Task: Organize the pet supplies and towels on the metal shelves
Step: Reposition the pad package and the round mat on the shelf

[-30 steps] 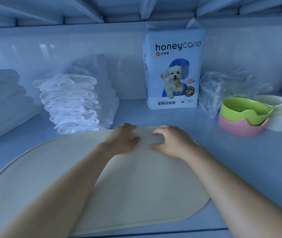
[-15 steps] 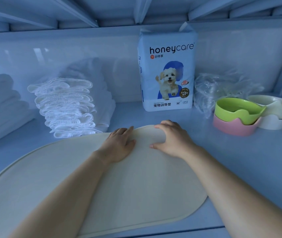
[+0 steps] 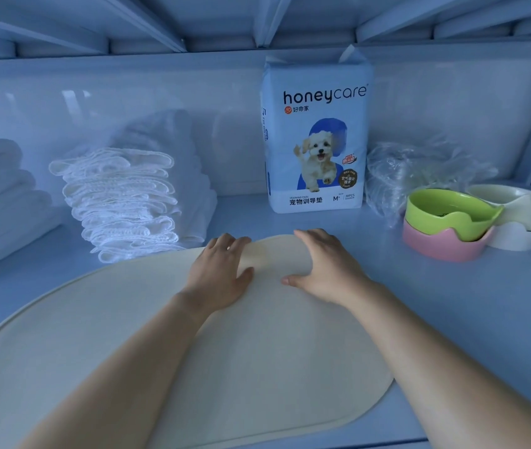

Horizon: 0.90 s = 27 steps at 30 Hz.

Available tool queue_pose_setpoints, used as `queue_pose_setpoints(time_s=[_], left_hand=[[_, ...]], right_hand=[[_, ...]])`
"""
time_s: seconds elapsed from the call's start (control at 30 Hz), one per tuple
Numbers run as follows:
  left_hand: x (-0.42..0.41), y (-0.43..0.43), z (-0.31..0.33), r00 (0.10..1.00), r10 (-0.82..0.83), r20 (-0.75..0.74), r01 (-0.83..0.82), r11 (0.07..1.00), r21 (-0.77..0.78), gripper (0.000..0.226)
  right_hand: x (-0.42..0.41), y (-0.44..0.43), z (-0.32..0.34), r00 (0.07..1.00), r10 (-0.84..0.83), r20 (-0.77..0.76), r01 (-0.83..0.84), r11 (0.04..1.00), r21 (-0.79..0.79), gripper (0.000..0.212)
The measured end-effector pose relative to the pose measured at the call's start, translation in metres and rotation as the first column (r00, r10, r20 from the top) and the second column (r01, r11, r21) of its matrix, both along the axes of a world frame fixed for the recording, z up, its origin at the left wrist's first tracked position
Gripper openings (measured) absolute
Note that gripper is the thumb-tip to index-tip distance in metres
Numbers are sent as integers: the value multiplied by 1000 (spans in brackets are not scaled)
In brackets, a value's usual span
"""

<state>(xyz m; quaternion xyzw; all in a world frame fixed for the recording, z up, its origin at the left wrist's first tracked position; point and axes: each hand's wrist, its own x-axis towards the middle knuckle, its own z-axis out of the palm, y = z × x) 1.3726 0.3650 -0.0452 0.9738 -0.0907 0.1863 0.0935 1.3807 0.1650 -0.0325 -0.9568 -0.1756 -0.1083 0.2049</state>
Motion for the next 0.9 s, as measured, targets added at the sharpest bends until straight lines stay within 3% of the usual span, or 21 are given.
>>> queue_pose_setpoints(time_s=[0.13,0.33,0.53,0.7,0.9], left_hand=[[-9,-3,5,998,39,38,-39,999,-1,37],[-25,-2,14,994,68,85,-69,998,6,14],[-56,12,23,994,42,98,-48,997,59,14],[-73,27,23,999,12,47,-15,997,79,13],[-92,40,15,999,-34,-34,37,996,78,13]], right_hand=[[-3,0,4,996,-49,77,51,998,-28,88],[-10,-1,13,983,-17,182,15,1000,12,56],[-33,1,33,980,70,186,-61,997,-52,45],[-58,11,41,978,170,117,-152,977,-147,44],[-74,24,28,978,206,-27,-207,975,-82,38]])
